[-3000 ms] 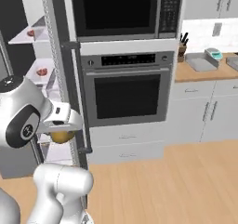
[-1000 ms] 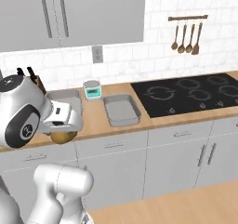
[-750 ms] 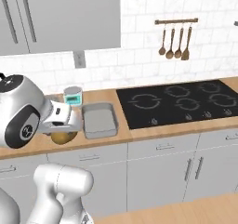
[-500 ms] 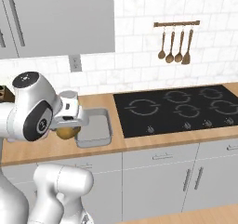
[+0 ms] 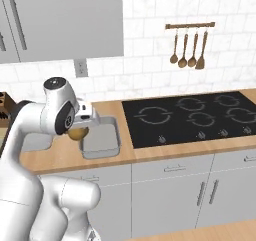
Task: Place one potato and one steak in each tupperware on the nearby counter, to pack two identical lunches.
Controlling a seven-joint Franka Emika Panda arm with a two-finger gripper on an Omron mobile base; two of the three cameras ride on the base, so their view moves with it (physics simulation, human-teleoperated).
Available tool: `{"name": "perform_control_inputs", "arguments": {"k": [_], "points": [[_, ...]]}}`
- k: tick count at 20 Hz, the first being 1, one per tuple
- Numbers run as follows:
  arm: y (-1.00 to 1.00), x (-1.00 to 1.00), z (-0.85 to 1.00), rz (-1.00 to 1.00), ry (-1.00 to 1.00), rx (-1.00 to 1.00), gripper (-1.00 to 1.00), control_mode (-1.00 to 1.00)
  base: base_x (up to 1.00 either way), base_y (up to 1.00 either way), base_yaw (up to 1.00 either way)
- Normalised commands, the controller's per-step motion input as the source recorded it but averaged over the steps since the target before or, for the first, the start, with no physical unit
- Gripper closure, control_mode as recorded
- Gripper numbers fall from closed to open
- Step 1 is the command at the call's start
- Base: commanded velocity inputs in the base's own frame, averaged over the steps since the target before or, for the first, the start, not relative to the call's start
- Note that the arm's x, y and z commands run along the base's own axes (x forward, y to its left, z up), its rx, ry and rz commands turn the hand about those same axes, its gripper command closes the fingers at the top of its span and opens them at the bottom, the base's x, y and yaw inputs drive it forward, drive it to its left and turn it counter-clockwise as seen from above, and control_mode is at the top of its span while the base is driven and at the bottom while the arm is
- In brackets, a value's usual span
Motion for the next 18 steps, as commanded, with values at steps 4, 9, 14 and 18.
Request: {"name": "perform_control_inputs", "arguments": {"k": [4, 9, 14, 18], "points": [[-0.13, 1.00, -0.56, 0.03, 0.00, 0.00, 1.00, -1.00, 0.00, 0.00, 0.00], [0.05, 1.00, -0.63, 0.02, 0.00, 0.00, 1.00, -1.00, 0.00, 0.00, 0.00], [0.06, 1.00, -0.70, 0.02, 0.00, 0.00, -1.00, -1.00, 0.00, 0.00, 0.00], [0.00, 0.56, -0.09, 0.00, -0.02, 0.00, -1.00, -1.00, 0.00, 0.00, 0.00]]}}
